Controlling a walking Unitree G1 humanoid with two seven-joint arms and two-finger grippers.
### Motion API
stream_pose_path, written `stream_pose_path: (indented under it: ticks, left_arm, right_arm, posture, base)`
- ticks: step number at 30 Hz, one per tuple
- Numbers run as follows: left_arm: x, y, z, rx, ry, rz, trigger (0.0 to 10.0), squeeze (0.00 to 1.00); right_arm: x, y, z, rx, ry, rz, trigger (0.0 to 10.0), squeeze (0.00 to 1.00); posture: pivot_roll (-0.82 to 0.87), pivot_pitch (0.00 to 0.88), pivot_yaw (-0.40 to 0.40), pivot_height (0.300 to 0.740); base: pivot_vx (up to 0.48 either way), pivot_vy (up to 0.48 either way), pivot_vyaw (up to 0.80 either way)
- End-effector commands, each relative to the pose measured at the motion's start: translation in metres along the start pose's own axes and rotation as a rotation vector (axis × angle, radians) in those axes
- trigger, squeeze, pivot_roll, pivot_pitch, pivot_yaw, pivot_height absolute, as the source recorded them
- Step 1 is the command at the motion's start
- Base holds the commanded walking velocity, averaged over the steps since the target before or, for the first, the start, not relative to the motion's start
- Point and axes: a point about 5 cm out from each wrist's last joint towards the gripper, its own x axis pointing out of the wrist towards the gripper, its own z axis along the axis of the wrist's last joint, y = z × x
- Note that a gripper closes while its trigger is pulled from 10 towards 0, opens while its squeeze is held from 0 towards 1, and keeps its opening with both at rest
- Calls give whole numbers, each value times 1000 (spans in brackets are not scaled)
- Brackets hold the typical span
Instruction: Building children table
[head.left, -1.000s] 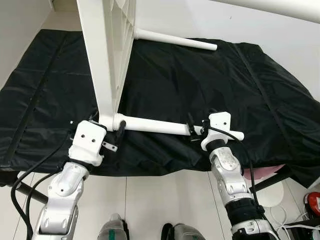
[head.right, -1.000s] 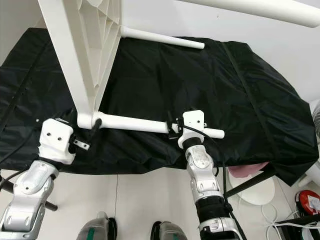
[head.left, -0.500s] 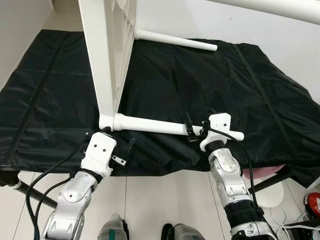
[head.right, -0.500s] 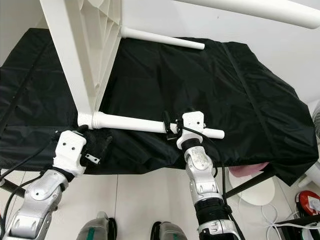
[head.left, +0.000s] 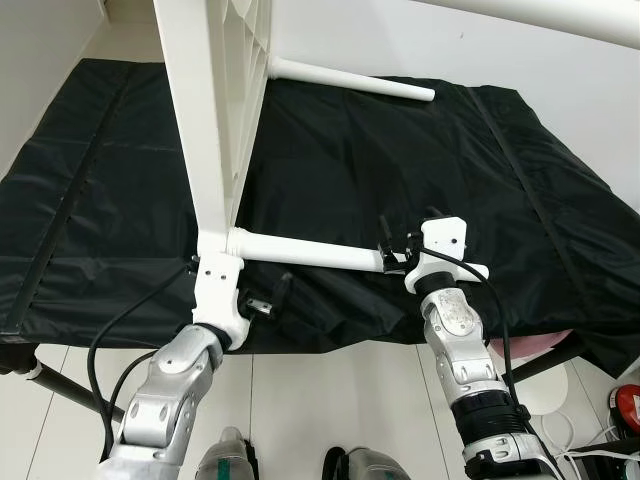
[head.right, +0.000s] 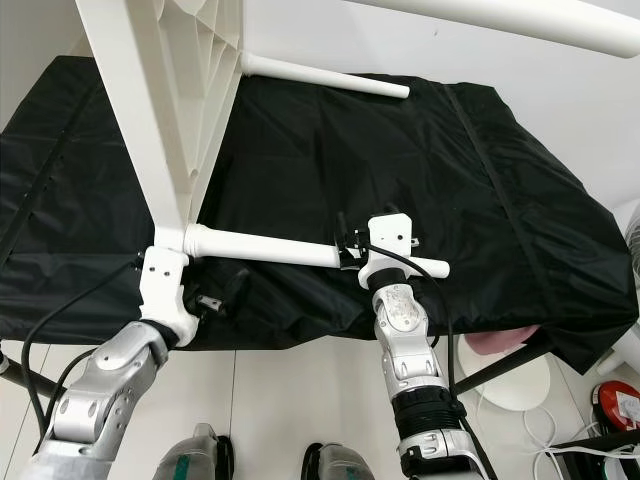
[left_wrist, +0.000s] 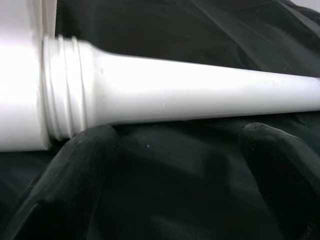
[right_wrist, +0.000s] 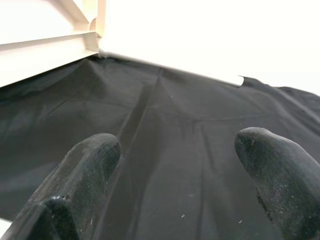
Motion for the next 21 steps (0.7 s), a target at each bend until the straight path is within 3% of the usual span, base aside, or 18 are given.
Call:
stream_pose_path:
  ticks: [1, 6, 7, 11, 13, 14, 15, 16, 18, 21]
  left_arm:
    - [1, -7, -3, -45, 23, -105, 10000, 0]
    - [1, -13, -3, -115, 34, -125, 10000, 0]
    - [2, -15, -3, -134, 42, -134, 10000, 1000]
    - [2, -23, -4, -121, 73, -166, 10000, 1000]
    - [6, -20, -7, -121, 97, -129, 10000, 992]
    - [7, -20, -7, -137, 102, -121, 10000, 545]
    - [7, -20, -7, -137, 102, -121, 10000, 545]
    - [8, -21, -6, -153, 104, -121, 10000, 0]
    - [13, -25, -1, -230, 104, -116, 10000, 0]
    - [15, -27, 1, -265, 99, -116, 10000, 0]
  right_arm:
    - [0, -7, -2, -20, 4, -31, 10000, 0]
    - [1, -7, -1, -54, -15, -30, 10000, 0]
    - [2, -7, 2, -75, -30, -30, 10000, 0]
    - [3, -9, 7, -149, -73, -43, 10000, 0]
    - [2, -11, 9, -185, -92, -60, 10000, 0]
    - [2, -12, 10, -205, -99, -66, 10000, 0]
    - [2, -12, 10, -205, -99, -66, 10000, 0]
    - [1, -14, 11, -216, -104, -70, 10000, 0]
    - [0, -20, 13, -246, -114, -91, 10000, 0]
    - [-1, -21, 13, -257, -118, -99, 10000, 0]
  posture:
    - [116, 62, -66, 740]
    - [111, 61, -64, 740]
    - [109, 61, -64, 740]
    - [111, 62, -67, 740]
    - [111, 63, -67, 740]
    - [111, 63, -67, 740]
    - [111, 63, -67, 740]
    - [111, 63, -67, 740]
    - [106, 62, -68, 740]
    - [99, 60, -67, 740]
  base:
    - [0, 0, 0]
    - [0, 0, 0]
    - [0, 0, 0]
    - [0, 0, 0]
    - [0, 0, 0]
    - [0, 0, 0]
    - [0, 0, 0]
    - [0, 0, 0]
    - [0, 0, 0]
    - [0, 0, 0]
